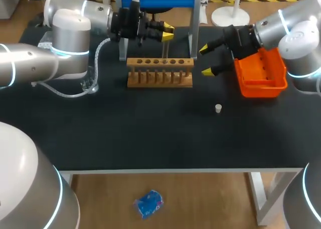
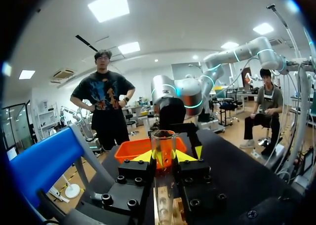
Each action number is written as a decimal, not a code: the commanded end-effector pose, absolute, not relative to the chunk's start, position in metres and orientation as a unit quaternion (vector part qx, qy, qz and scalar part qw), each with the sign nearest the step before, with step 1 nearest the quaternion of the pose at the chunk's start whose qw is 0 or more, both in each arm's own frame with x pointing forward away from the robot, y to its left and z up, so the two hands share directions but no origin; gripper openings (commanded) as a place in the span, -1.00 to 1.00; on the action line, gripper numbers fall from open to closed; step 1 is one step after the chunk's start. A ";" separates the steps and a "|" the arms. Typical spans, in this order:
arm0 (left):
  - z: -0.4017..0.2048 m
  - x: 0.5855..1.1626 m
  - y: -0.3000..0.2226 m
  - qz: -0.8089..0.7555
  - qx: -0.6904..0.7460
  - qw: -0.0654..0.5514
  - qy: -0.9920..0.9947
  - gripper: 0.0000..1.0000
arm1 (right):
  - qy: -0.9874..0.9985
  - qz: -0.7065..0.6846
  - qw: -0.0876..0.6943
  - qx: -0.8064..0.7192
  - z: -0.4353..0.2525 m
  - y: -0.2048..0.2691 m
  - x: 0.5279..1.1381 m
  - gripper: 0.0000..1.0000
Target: Invert the test tube, pick up the pipette, mount the tip to pipette, aspirate from beaker and dispense into the tube, eject the tip, return the pipette, and cap with the stopper.
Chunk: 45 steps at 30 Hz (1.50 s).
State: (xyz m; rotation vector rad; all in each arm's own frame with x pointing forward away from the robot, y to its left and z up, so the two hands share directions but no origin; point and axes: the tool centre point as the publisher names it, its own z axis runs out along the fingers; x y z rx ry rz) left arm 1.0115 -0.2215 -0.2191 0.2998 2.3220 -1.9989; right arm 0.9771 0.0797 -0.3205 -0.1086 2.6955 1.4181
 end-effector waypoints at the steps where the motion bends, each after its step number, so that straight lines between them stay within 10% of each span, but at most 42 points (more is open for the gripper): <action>1: -0.223 1.015 -0.223 -0.649 0.098 0.028 0.754 -1.00 | 0.884 0.464 0.048 -0.035 -0.321 0.080 0.977 1.00; 45: -0.260 1.026 -0.214 -0.629 0.068 0.002 0.775 -1.00 | 0.884 0.464 0.048 -0.035 -0.321 0.080 0.977 1.00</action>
